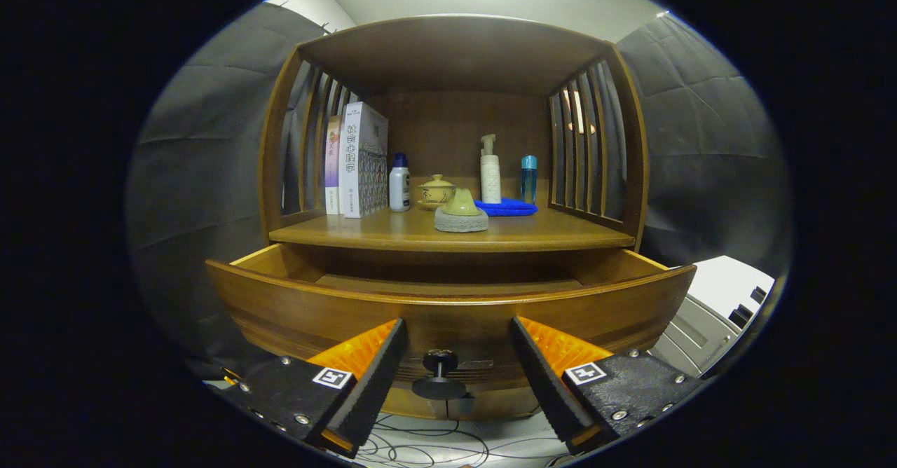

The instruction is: Pull open the drawer, take out the items inside it, and place them on the countertop above the cabinet.

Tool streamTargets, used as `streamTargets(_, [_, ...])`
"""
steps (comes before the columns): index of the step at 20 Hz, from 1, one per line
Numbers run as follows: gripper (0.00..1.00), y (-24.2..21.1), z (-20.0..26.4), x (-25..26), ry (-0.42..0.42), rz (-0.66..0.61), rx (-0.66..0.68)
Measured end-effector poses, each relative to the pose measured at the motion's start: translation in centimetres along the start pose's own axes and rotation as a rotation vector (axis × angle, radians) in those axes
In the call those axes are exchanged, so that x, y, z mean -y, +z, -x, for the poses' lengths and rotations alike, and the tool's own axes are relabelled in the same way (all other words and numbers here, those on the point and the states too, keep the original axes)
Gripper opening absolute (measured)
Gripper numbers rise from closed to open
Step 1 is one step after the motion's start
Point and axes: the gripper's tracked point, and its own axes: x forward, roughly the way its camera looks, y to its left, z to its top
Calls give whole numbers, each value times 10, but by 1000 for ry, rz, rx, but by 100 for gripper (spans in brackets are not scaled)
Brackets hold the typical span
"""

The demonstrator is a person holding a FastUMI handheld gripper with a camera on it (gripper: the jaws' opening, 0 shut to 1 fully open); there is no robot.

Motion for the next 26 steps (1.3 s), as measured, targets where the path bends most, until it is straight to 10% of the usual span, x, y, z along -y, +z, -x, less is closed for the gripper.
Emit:
streamTargets(17, [94, 19, -95, 1, -14, 29, 0])
streamTargets(26, [95, 59, -59, 11, 33, 53, 37])
